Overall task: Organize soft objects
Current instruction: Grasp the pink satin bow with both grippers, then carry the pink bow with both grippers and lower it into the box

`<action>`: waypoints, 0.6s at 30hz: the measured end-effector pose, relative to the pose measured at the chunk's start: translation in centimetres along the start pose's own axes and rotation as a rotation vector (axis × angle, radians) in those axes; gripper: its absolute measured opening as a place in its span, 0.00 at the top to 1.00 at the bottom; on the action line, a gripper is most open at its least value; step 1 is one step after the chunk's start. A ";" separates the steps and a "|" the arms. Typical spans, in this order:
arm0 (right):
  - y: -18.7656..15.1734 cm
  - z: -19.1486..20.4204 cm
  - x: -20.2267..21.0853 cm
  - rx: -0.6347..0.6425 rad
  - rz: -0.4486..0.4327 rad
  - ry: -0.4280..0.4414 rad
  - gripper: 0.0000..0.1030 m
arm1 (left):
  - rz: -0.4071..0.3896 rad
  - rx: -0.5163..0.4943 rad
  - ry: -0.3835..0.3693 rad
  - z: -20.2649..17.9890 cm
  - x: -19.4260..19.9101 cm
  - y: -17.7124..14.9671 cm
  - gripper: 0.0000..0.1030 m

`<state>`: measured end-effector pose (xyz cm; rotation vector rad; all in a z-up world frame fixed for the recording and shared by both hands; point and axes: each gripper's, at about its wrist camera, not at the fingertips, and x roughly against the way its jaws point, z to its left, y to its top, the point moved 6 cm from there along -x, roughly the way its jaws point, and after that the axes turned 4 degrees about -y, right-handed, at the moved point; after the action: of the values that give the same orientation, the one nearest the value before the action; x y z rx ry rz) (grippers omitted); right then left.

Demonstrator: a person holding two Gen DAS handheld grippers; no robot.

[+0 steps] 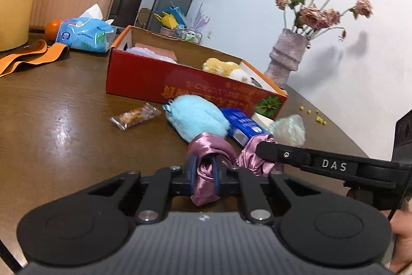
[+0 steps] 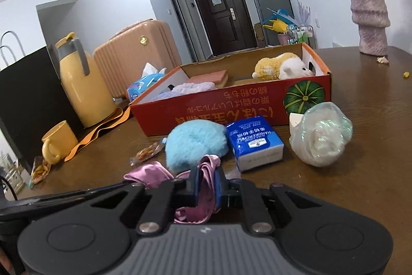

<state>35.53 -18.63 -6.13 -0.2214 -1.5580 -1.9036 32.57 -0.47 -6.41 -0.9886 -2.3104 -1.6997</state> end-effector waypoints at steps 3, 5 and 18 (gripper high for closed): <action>-1.2 0.0 1.6 -0.007 0.002 -0.007 0.89 | 0.008 -0.031 0.003 -1.3 1.4 -1.1 0.88; -2.0 0.0 3.0 -0.016 -0.003 -0.006 0.89 | 0.018 -0.049 0.012 -2.0 2.1 -2.0 0.88; -2.8 0.4 9.3 0.007 -0.079 -0.026 0.91 | -0.021 -0.114 -0.030 -6.3 5.9 -2.3 0.89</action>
<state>26.62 -21.56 -3.53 -0.1847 -1.6120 -1.9625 24.89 -3.85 -3.36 -1.0192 -2.2720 -1.8562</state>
